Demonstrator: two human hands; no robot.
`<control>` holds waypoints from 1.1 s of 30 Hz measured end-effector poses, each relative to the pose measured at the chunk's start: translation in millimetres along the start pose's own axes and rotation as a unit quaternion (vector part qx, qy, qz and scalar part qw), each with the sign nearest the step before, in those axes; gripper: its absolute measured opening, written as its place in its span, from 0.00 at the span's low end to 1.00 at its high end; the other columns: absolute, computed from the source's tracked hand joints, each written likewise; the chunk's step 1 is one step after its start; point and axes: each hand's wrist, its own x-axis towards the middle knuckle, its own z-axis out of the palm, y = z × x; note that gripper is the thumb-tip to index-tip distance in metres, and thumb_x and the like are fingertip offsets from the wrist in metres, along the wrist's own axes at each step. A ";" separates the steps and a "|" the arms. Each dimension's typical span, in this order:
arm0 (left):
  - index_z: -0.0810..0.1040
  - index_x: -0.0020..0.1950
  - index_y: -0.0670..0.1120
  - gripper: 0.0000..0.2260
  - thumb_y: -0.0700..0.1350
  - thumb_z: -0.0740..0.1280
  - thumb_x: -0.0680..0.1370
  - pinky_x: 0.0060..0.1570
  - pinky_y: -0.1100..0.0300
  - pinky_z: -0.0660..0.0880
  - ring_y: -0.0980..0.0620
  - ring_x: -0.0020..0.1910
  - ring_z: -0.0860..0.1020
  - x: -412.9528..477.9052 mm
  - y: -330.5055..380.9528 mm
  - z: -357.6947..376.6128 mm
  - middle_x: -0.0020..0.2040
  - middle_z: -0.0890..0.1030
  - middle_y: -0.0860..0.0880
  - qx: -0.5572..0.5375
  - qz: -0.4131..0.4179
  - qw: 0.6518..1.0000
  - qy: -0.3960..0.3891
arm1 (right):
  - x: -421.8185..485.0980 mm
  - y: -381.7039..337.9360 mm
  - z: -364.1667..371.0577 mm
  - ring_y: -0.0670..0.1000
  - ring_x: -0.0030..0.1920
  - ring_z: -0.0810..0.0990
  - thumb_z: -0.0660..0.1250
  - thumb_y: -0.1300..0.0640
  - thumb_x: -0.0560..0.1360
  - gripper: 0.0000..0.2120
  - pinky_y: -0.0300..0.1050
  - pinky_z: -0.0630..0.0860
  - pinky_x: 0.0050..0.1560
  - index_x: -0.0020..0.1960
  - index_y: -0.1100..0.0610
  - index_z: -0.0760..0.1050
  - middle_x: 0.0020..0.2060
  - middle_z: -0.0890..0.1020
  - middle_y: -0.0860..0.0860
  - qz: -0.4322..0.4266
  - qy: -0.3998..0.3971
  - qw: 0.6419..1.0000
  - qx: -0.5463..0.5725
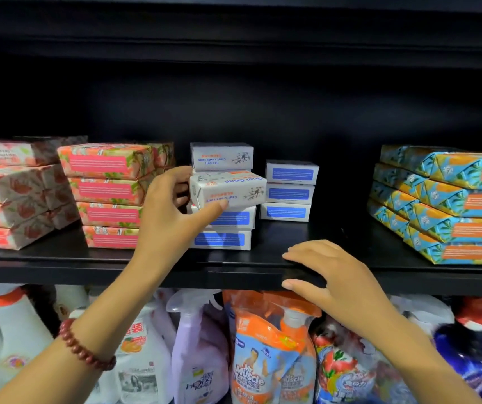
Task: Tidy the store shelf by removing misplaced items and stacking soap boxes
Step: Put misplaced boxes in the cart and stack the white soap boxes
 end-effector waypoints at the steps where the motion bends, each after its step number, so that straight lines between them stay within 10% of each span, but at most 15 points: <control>1: 0.73 0.59 0.52 0.22 0.46 0.76 0.69 0.52 0.66 0.75 0.57 0.56 0.76 -0.4 -2.1 0.6 0.57 0.75 0.53 0.008 0.014 1.000 0.008 | -0.4 -0.2 0.8 0.40 0.56 0.73 0.63 0.38 0.69 0.22 0.25 0.63 0.47 0.57 0.48 0.79 0.53 0.80 0.41 0.000 0.002 1.000 -0.003; 7: 0.72 0.64 0.45 0.21 0.44 0.72 0.73 0.57 0.53 0.77 0.52 0.60 0.76 -1.9 -11.3 5.8 0.61 0.74 0.49 0.011 0.026 1.000 0.004 | -1.8 0.0 2.0 0.41 0.55 0.75 0.62 0.37 0.70 0.22 0.24 0.62 0.47 0.57 0.48 0.79 0.53 0.80 0.42 0.004 0.006 1.000 -0.018; 15: 0.76 0.58 0.42 0.15 0.43 0.70 0.73 0.61 0.61 0.69 0.54 0.61 0.71 -21.6 11.5 6.6 0.59 0.75 0.46 0.095 0.172 0.977 0.082 | 16.5 0.4 -13.3 0.42 0.57 0.75 0.68 0.44 0.71 0.20 0.37 0.71 0.57 0.60 0.51 0.77 0.55 0.79 0.43 0.033 0.008 0.997 0.069; 23: 0.80 0.49 0.49 0.13 0.55 0.65 0.72 0.43 0.62 0.73 0.59 0.44 0.76 -54.1 7.0 52.7 0.44 0.81 0.56 0.117 0.166 0.965 -0.163 | 86.5 18.4 -13.5 0.52 0.64 0.69 0.69 0.53 0.74 0.23 0.41 0.65 0.61 0.66 0.58 0.70 0.62 0.74 0.53 0.080 0.147 0.986 -0.010; 33: 0.81 0.43 0.56 0.16 0.64 0.59 0.71 0.40 0.67 0.71 0.62 0.45 0.76 -53.5 1.5 60.1 0.43 0.82 0.61 0.190 0.131 0.956 -0.180 | 117.1 22.4 0.7 0.58 0.59 0.71 0.67 0.53 0.75 0.16 0.47 0.67 0.58 0.58 0.61 0.72 0.56 0.75 0.58 0.105 0.095 0.970 -0.198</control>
